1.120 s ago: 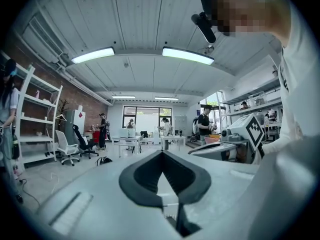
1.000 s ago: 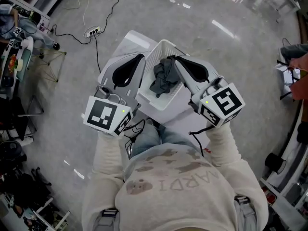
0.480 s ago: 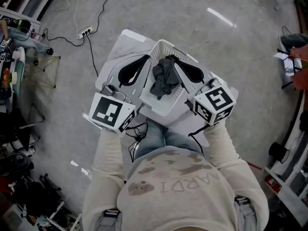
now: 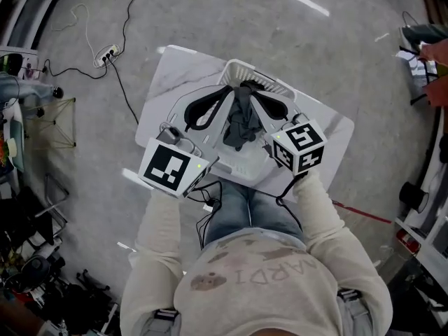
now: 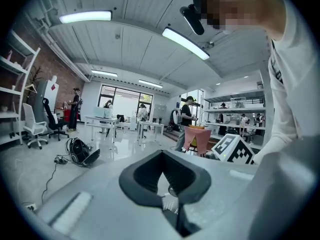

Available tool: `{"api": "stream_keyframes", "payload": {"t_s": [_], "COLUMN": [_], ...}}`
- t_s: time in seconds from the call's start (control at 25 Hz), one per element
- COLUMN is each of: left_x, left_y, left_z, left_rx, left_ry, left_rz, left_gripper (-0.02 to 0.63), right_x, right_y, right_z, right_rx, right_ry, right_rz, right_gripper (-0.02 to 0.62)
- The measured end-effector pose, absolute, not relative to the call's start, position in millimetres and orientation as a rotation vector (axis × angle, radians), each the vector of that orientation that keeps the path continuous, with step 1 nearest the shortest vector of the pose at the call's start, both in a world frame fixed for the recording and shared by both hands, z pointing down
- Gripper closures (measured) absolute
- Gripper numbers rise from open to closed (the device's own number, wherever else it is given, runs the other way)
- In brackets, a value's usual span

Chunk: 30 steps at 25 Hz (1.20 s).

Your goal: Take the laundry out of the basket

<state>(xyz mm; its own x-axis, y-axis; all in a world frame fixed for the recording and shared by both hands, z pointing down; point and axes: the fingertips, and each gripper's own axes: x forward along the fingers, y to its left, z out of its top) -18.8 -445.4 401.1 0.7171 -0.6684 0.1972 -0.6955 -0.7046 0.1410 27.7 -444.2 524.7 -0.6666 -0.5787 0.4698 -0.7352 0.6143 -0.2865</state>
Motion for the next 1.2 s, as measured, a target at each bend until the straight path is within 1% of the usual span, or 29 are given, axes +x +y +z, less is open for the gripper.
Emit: {"api": "stream_keyframes", "payload": {"t_s": [0.48, 0.64, 0.84, 0.88, 0.96, 1.0, 1.2], "left_x": [-4, 4, 6, 6, 4, 4, 2], "left_y": [-465, -463, -465, -465, -465, -465, -466], "left_z": [485, 504, 520, 523, 529, 531, 539], "left_rx": [2.770, 2.769, 2.764, 2.764, 2.766, 2.766, 2.770], "left_ry": [-0.819, -0.746, -0.699, -0.689, -0.673, -0.667, -0.647], "left_rz": [0.217, 0.207, 0.204, 0.208, 0.215, 0.218, 0.218], "left_gripper": [0.606, 0.606, 0.606, 0.606, 0.606, 0.606, 0.606], "right_x": [33, 41, 49, 49, 48, 48, 49], "right_y": [-445, -442, -444, -443, -443, -443, -444], "right_z": [658, 689, 724, 728, 736, 739, 758], "right_rx": [1.147, 1.190, 1.221, 1.218, 1.209, 1.206, 1.157], "right_ry": [-2.208, -2.116, -1.973, -1.951, -1.913, -1.895, -1.806], "right_rz": [0.819, 0.867, 0.849, 0.847, 0.849, 0.845, 0.785], "right_gripper": [0.568, 0.568, 0.565, 0.555, 0.509, 0.498, 0.351]}}
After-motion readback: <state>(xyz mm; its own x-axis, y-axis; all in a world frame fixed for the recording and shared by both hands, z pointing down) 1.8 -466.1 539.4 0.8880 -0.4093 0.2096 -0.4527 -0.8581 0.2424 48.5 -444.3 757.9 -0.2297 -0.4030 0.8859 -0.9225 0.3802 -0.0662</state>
